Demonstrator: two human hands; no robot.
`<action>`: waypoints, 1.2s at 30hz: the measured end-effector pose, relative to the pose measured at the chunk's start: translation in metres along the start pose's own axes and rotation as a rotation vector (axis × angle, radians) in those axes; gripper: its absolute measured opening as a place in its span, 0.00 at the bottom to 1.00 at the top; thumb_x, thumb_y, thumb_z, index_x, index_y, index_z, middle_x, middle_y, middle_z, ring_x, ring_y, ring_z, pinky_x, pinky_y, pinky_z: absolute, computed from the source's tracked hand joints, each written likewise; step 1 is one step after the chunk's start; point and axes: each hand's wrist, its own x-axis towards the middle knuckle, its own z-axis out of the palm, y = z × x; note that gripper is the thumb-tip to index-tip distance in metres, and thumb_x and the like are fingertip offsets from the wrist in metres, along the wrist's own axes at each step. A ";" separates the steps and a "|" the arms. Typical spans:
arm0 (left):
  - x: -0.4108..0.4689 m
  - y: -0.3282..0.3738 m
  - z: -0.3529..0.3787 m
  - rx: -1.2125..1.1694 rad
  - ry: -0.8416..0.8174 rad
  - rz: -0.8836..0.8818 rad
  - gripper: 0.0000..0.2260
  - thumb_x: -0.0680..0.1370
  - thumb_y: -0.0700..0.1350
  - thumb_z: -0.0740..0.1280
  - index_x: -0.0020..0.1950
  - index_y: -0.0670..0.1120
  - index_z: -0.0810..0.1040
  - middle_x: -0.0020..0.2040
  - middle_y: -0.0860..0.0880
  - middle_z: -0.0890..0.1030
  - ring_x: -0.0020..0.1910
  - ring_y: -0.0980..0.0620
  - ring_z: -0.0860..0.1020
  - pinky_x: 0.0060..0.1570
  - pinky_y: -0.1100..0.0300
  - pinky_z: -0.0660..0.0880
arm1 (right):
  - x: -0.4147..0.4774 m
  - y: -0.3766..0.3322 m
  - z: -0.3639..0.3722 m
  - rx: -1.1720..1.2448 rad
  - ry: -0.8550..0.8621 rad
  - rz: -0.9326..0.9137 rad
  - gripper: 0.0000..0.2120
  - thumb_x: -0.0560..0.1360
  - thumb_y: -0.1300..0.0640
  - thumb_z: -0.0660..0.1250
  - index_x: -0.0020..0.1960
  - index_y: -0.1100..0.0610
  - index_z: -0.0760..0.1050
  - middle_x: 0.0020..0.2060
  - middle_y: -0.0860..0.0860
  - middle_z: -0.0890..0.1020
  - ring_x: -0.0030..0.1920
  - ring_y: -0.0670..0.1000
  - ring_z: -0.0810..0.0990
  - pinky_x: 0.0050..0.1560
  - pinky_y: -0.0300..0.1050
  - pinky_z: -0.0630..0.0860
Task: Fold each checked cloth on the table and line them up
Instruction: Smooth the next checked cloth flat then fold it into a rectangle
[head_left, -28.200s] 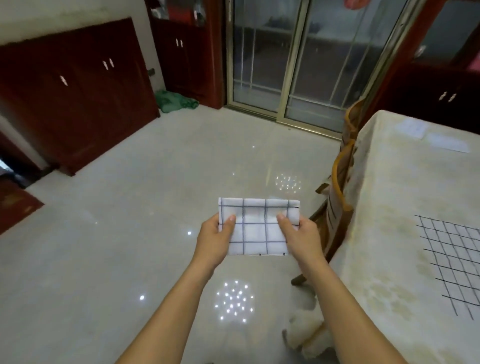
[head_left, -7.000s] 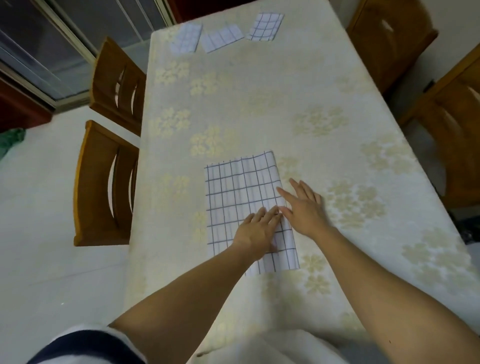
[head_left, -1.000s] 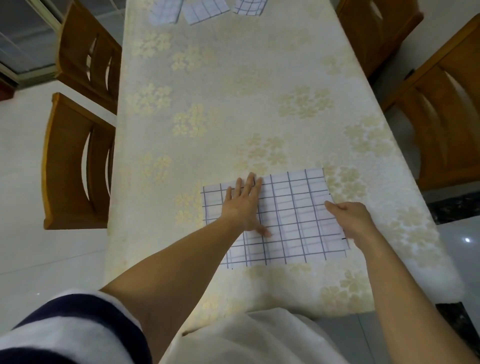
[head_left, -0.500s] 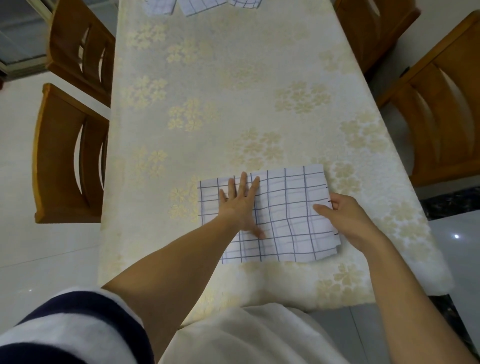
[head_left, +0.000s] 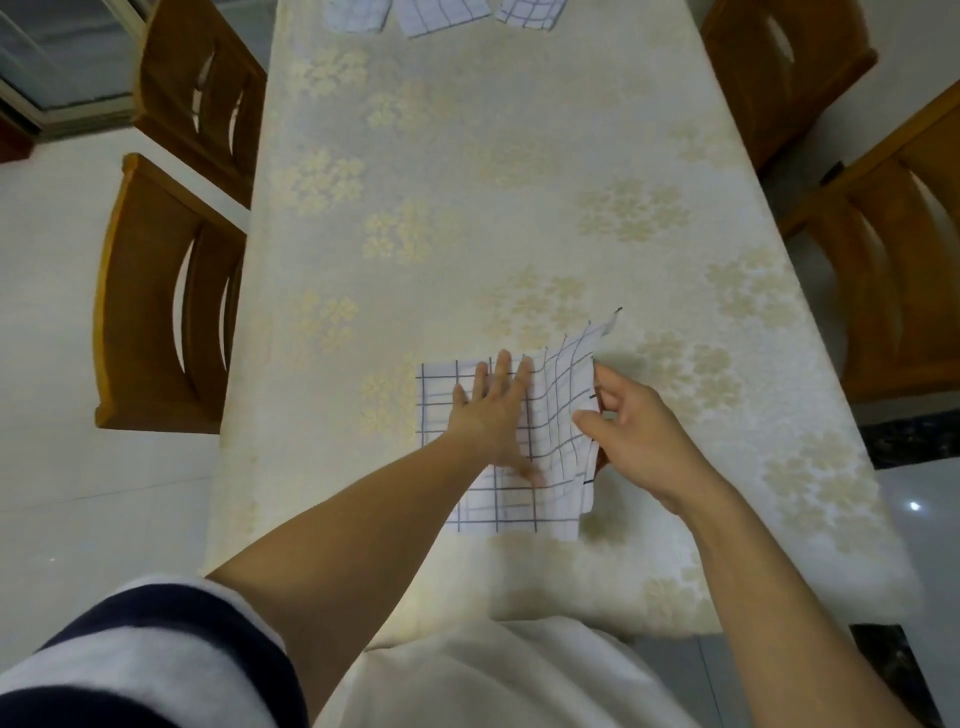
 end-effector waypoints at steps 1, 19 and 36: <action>-0.002 -0.010 -0.002 -0.044 0.022 0.017 0.70 0.61 0.71 0.76 0.77 0.51 0.24 0.78 0.48 0.25 0.78 0.40 0.31 0.76 0.35 0.42 | 0.004 0.000 0.007 -0.042 -0.007 -0.015 0.25 0.79 0.63 0.62 0.72 0.44 0.70 0.52 0.50 0.84 0.52 0.52 0.83 0.50 0.54 0.82; -0.063 -0.144 0.031 -0.272 0.225 -0.077 0.46 0.77 0.56 0.72 0.83 0.49 0.45 0.83 0.50 0.43 0.82 0.44 0.43 0.79 0.49 0.49 | 0.045 0.068 0.103 -0.741 0.030 -0.355 0.30 0.79 0.47 0.66 0.78 0.49 0.60 0.70 0.50 0.72 0.69 0.51 0.70 0.69 0.50 0.69; -0.065 -0.139 0.029 -0.166 0.194 -0.090 0.42 0.80 0.54 0.69 0.83 0.55 0.43 0.83 0.51 0.40 0.82 0.45 0.41 0.79 0.50 0.48 | 0.072 0.090 0.134 -1.228 -0.145 -0.148 0.35 0.80 0.33 0.44 0.80 0.47 0.37 0.79 0.49 0.36 0.78 0.57 0.33 0.77 0.58 0.36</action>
